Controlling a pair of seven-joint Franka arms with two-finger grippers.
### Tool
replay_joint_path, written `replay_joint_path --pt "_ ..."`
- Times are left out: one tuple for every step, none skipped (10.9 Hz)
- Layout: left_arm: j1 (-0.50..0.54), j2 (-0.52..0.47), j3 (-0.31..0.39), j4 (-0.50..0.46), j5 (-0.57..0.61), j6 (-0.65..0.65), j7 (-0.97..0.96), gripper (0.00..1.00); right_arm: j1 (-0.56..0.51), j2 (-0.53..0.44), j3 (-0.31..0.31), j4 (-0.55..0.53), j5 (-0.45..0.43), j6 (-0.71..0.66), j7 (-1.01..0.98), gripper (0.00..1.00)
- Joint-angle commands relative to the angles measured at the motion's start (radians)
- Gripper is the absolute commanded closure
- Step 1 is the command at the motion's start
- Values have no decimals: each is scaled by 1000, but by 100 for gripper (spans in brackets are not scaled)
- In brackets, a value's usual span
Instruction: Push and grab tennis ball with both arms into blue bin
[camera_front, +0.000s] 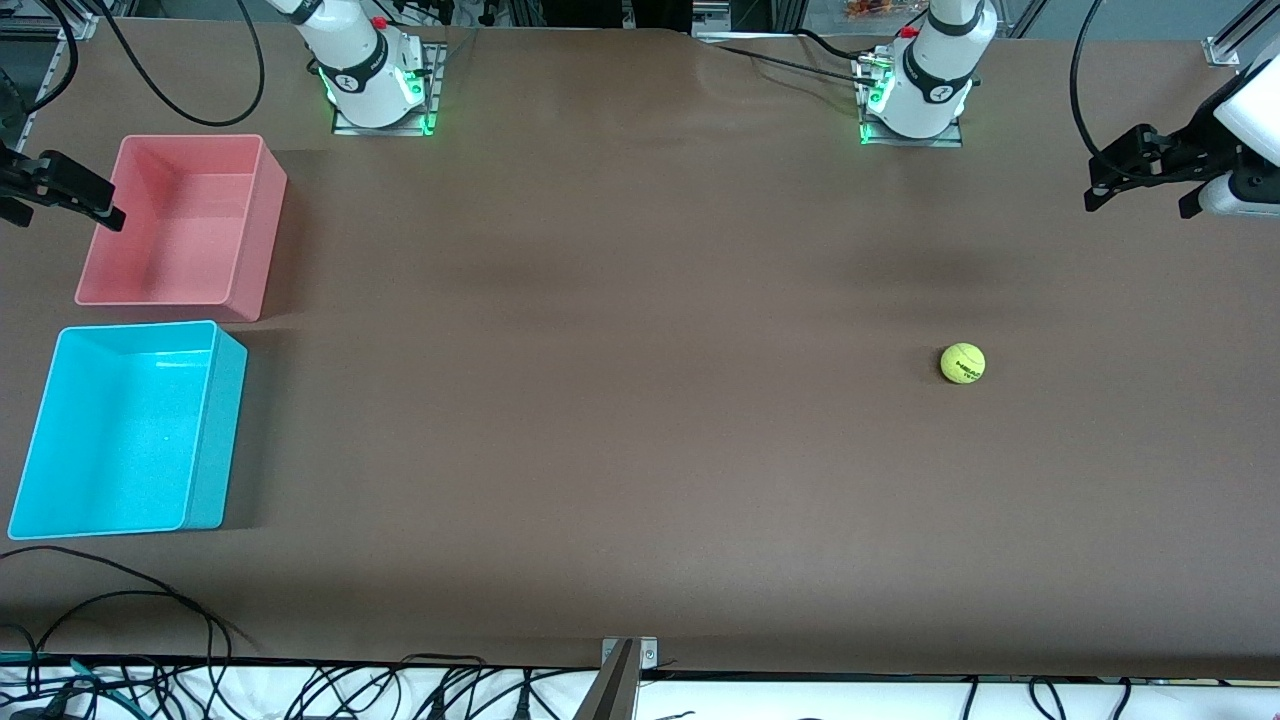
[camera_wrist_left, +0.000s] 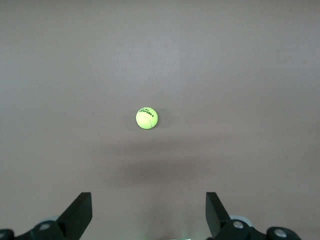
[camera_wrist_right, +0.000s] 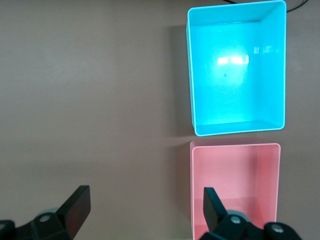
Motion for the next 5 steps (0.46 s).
replay_joint_path --pt "2 17 -3 37 20 -26 17 0 5 0 2 12 -10 -13 5 0" --pt "2 17 -3 37 20 -26 17 0 5 -2 0 12 -5 -10 5 0" --pt "2 17 -2 37 20 -26 17 0 5 0 -1 11 -3 -10 5 0" --pt "2 17 -3 37 20 -26 17 0 4 1 -3 11 -2 -12 6 0" --pt "2 17 -3 37 20 -26 16 0 4 1 -4 12 -2 -12 6 0"
